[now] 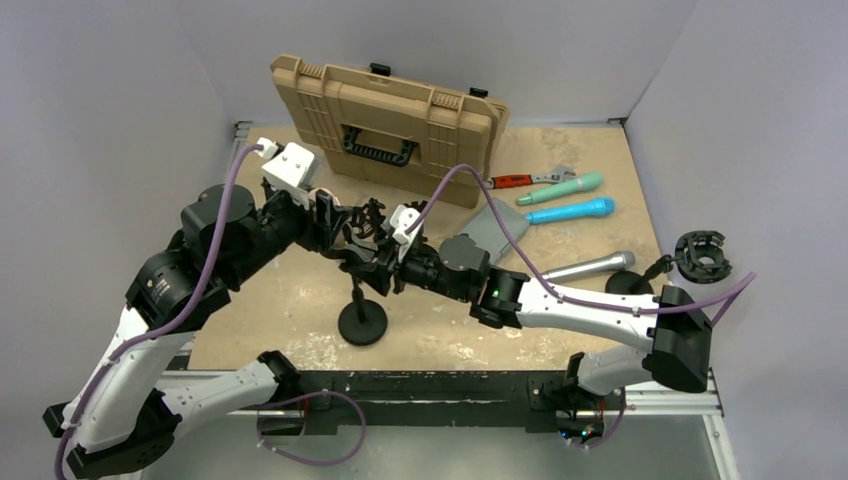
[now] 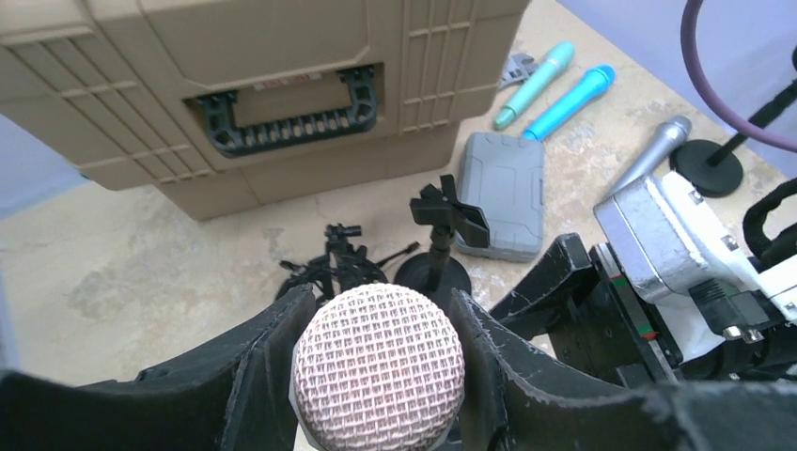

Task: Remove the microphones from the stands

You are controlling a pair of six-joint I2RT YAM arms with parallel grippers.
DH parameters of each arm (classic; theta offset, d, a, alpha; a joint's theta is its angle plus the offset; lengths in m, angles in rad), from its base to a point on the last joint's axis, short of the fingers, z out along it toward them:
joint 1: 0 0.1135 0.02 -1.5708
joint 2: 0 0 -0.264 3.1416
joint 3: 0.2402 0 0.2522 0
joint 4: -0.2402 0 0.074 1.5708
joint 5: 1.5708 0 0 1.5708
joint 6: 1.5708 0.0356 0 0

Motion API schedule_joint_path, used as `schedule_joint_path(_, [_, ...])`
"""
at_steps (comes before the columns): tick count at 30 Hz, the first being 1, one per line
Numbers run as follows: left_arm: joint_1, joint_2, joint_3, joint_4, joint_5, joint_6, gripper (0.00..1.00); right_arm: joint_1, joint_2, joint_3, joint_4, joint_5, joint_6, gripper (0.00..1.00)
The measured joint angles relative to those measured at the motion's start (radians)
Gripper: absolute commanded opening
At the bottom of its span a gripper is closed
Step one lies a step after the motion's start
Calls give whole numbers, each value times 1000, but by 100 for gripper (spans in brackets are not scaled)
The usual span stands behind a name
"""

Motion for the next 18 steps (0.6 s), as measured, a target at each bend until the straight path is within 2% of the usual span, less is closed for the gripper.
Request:
schedule_joint_path(5, [-13, 28, 89, -37, -74, 11, 0, 0, -15, -22, 24, 3, -8, 0])
schedule_joint_path(13, [-24, 55, 92, -18, -282, 16, 0, 0, -28, -36, 35, 31, -28, 0])
schedule_joint_path(18, [-23, 27, 80, 29, -253, 28, 0, 0, -38, -44, 32, 44, -47, 0])
